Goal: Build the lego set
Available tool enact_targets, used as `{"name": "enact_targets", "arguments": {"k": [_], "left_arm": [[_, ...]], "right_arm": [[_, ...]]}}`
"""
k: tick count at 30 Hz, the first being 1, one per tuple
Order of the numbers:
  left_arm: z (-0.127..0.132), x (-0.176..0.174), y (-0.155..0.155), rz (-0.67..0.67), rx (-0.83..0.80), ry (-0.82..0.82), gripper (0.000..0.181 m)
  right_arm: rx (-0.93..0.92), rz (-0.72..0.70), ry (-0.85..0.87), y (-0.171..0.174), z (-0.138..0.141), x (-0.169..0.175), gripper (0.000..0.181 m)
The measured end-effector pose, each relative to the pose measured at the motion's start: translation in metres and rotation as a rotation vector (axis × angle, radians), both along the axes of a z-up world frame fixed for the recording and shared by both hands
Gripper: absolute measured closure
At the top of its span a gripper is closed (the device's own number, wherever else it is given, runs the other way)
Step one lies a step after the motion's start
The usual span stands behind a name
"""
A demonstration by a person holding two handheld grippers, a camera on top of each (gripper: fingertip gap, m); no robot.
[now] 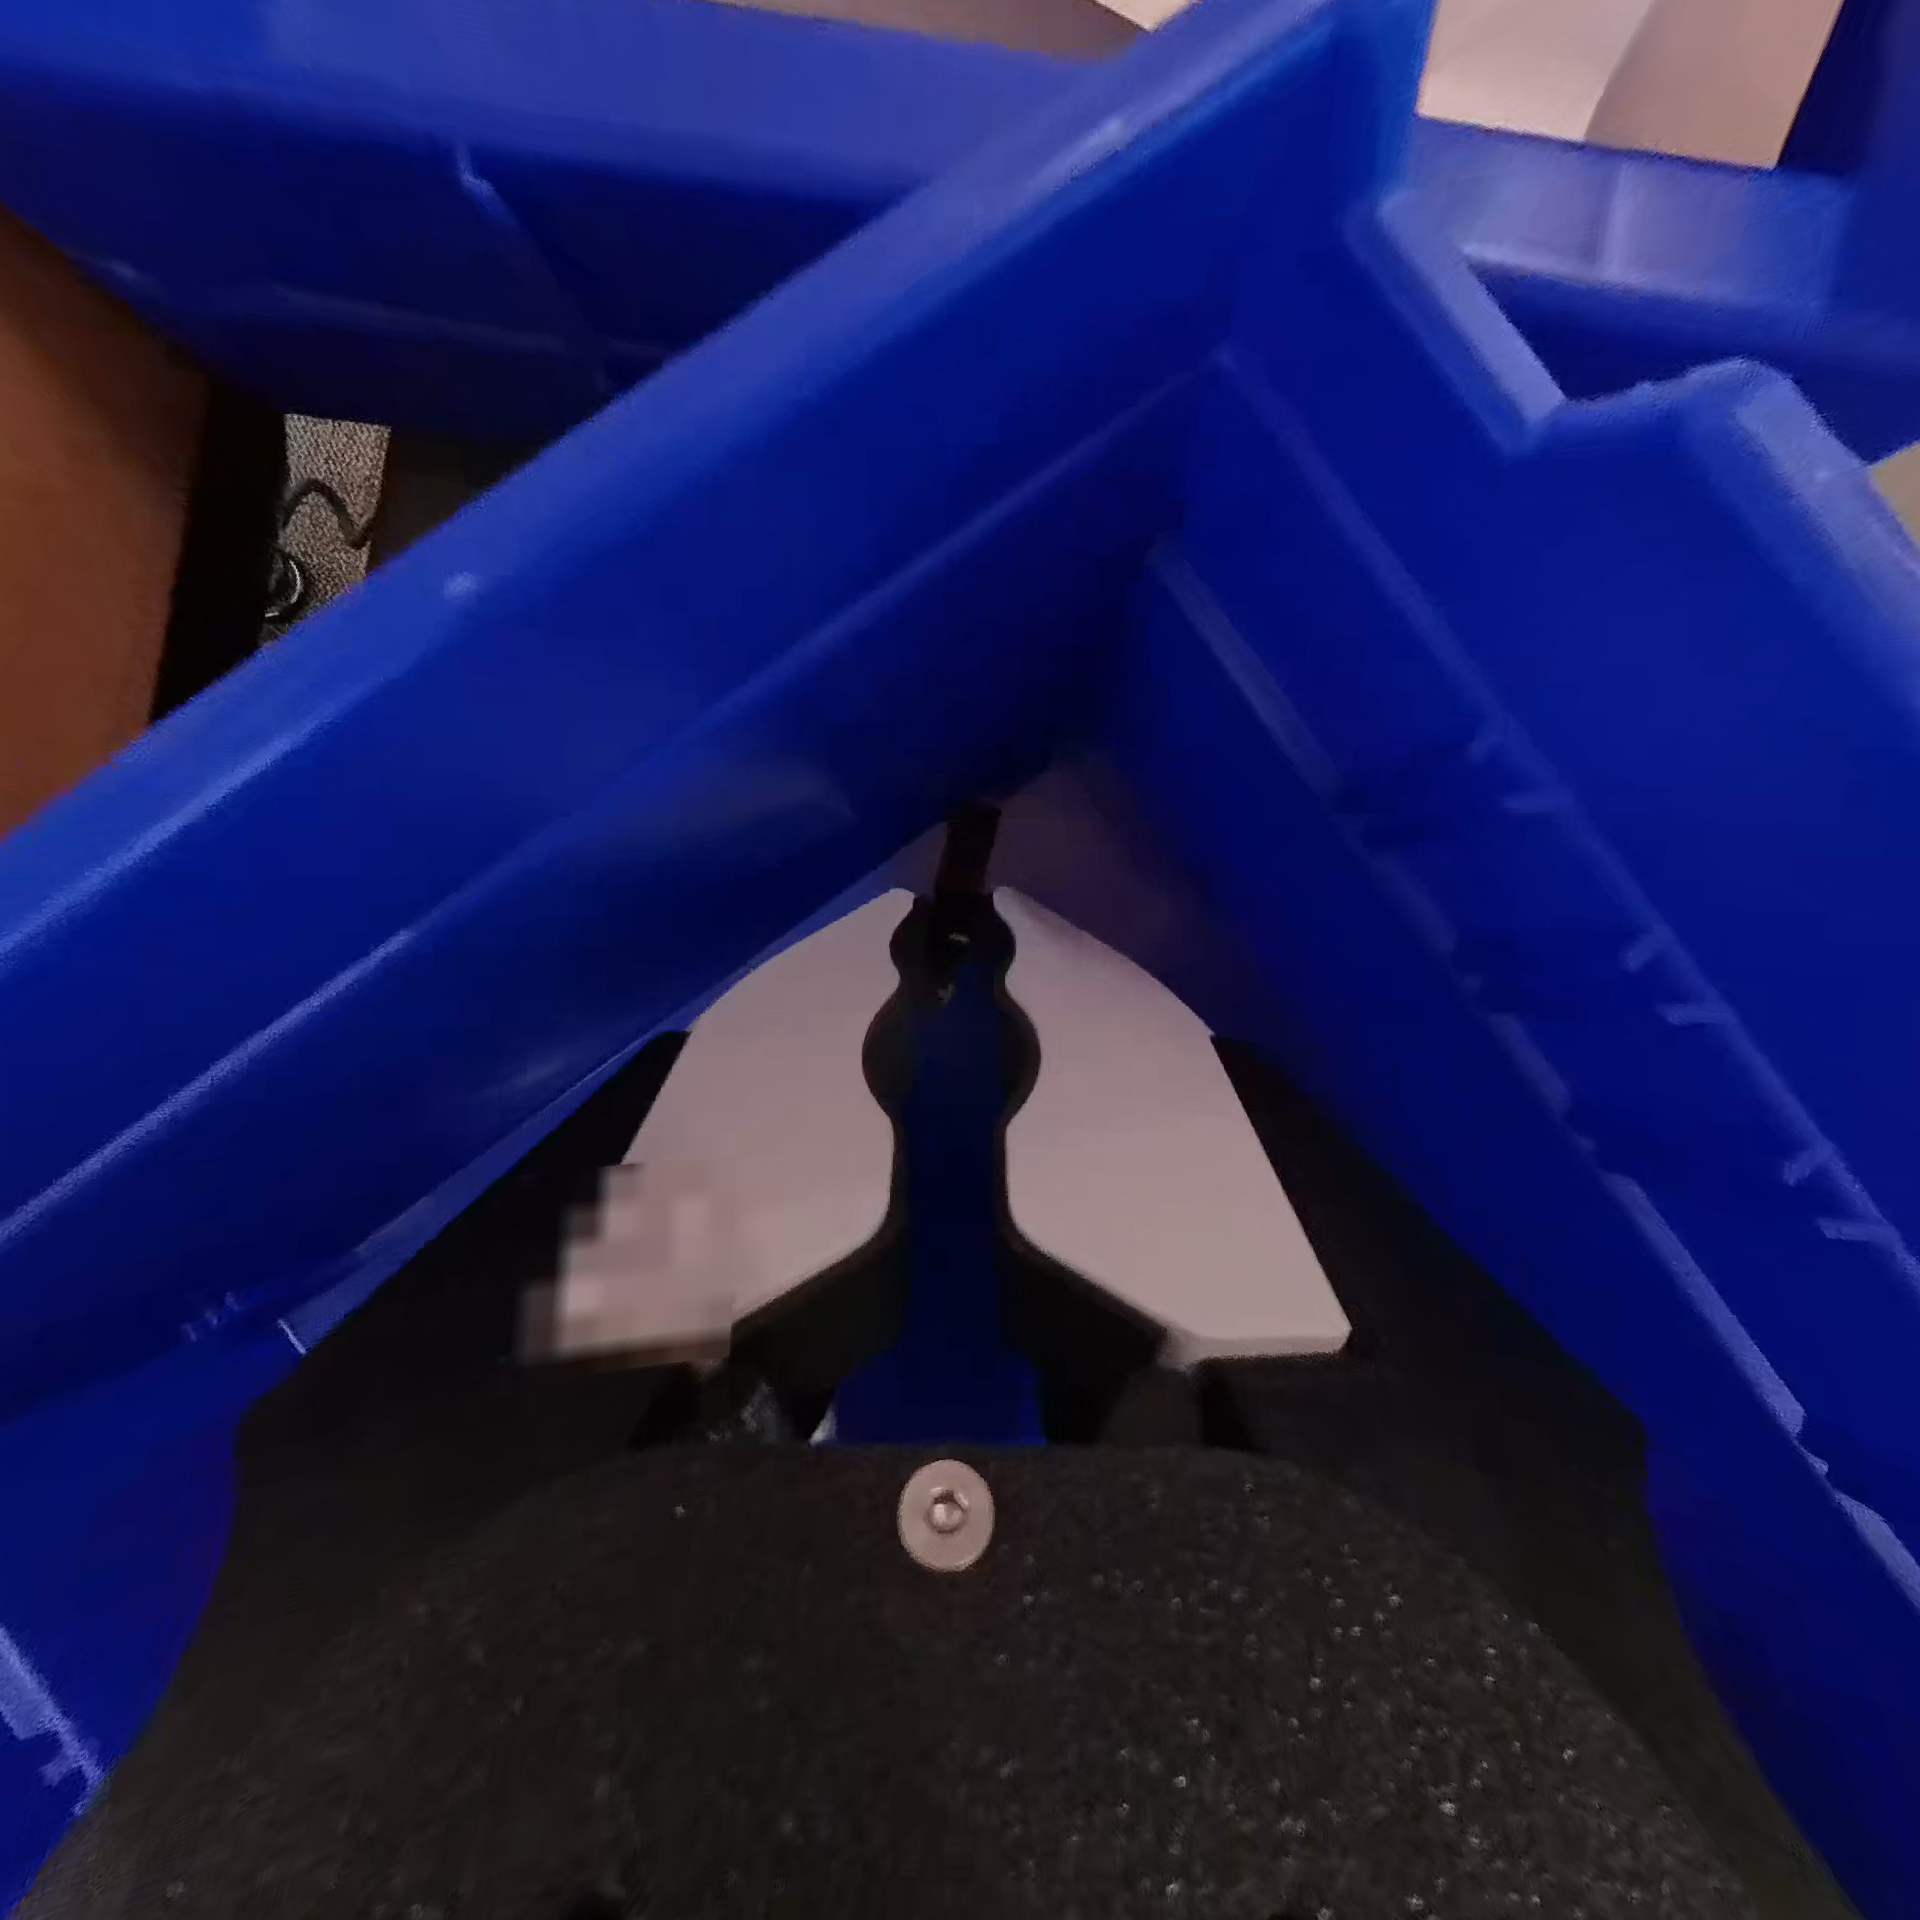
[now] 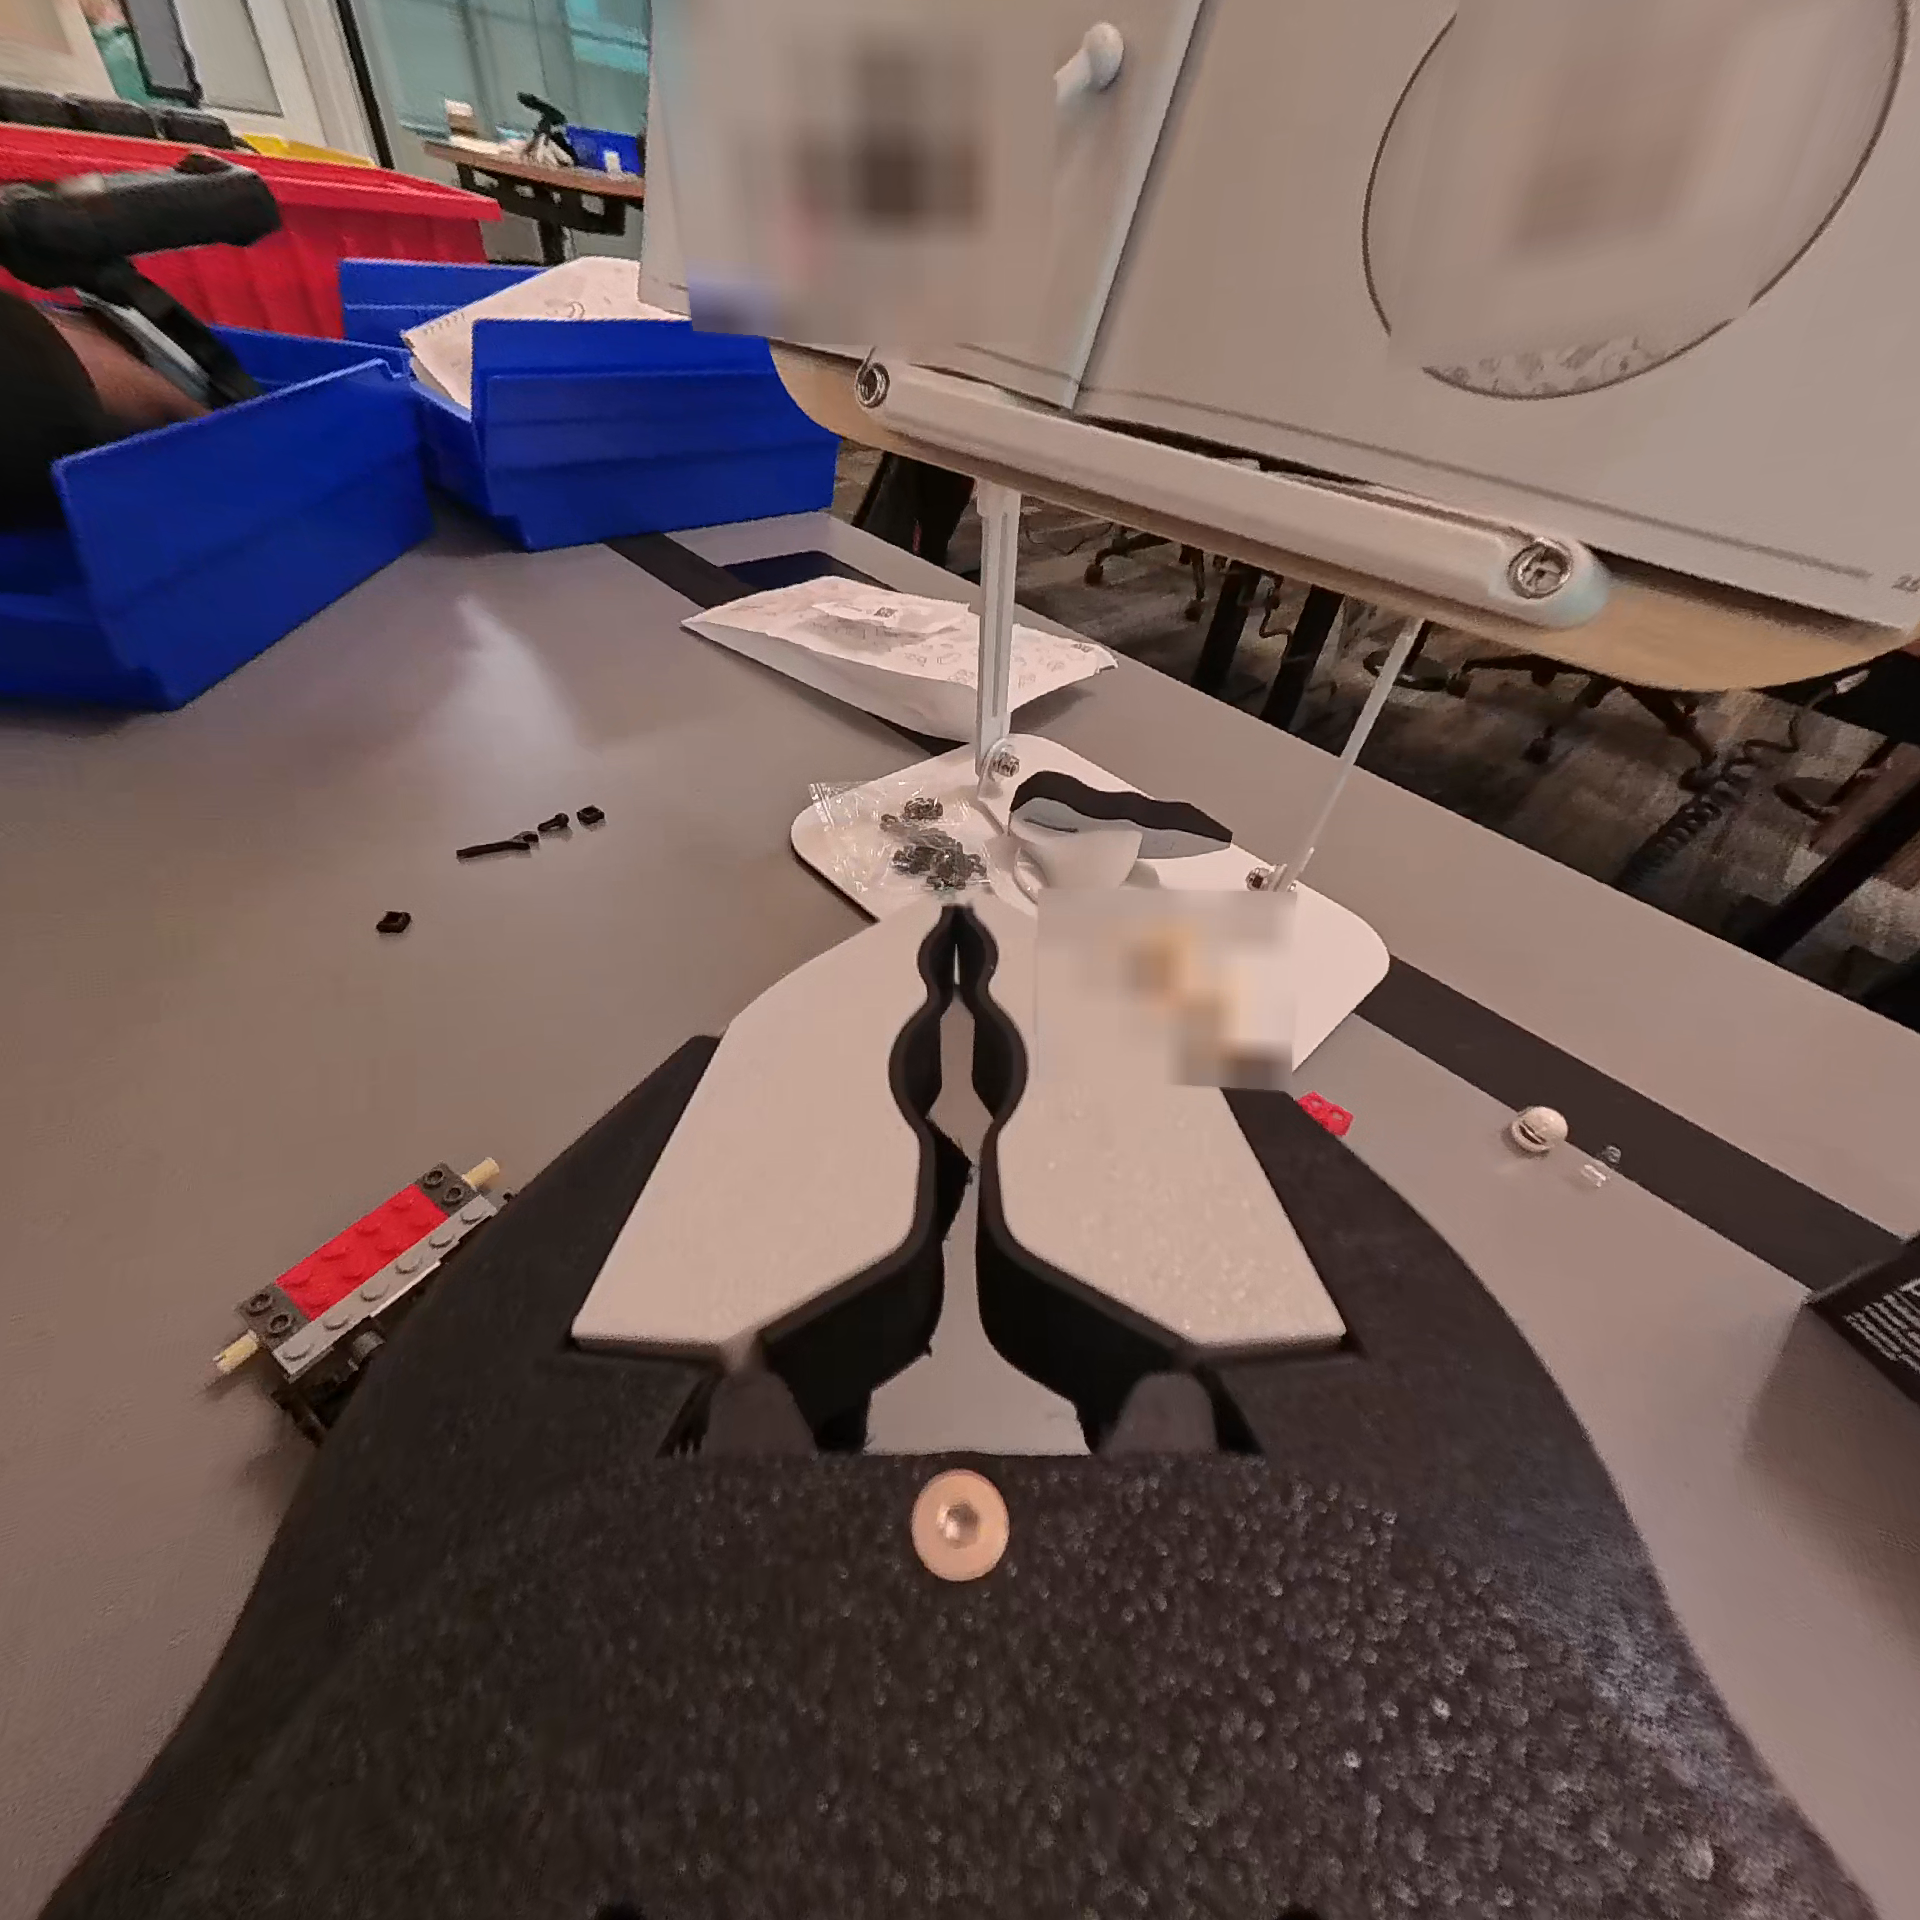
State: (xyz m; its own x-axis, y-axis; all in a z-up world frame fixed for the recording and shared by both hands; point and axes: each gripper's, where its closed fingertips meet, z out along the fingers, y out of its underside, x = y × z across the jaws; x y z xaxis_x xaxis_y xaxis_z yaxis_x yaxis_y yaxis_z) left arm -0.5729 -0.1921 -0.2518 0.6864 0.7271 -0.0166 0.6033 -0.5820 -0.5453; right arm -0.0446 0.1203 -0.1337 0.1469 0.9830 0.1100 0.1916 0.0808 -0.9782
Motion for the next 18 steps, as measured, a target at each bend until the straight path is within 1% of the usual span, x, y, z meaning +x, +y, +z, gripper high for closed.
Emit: {"name": "enact_targets", "arguments": {"k": [3, 5, 7, 9, 11, 13, 14, 16, 18], "left_arm": [[0.002, 0.010, -0.005, -0.039, -0.048, -0.020, 0.172], [0.017, 0.022, -0.002, -0.077, -0.013, -0.009, 0.173], [0.048, 0.040, 0.006, -0.125, 0.082, 0.031, 0.173], [0.092, 0.072, 0.022, -0.219, 0.224, 0.078, 0.173], [0.140, 0.124, 0.048, -0.402, 0.398, 0.116, 0.174], [0.182, 0.192, 0.073, -0.603, 0.562, 0.122, 0.174], [0.199, 0.231, 0.085, -0.713, 0.658, 0.093, 0.174], [0.227, 0.313, 0.103, -0.913, 0.870, -0.068, 0.174], [0.246, 0.382, 0.116, -1.051, 1.071, -0.315, 0.174]], "right_arm": [[-0.009, 0.004, -0.003, 0.000, -0.001, 0.001, 0.181], [-0.008, 0.008, 0.007, -0.001, 0.003, 0.002, 0.181], [-0.007, 0.013, 0.019, -0.002, 0.007, 0.003, 0.181], [-0.022, 0.029, 0.026, -0.007, 0.011, 0.003, 0.181], [-0.051, 0.070, 0.032, -0.017, 0.013, 0.000, 0.181], [-0.067, 0.125, 0.045, -0.030, 0.017, -0.002, 0.181], [-0.065, 0.158, 0.054, -0.038, 0.019, -0.003, 0.181], [-0.050, 0.217, 0.071, -0.054, 0.025, -0.004, 0.181], [-0.029, 0.271, 0.107, -0.069, 0.034, -0.004, 0.178]]}}
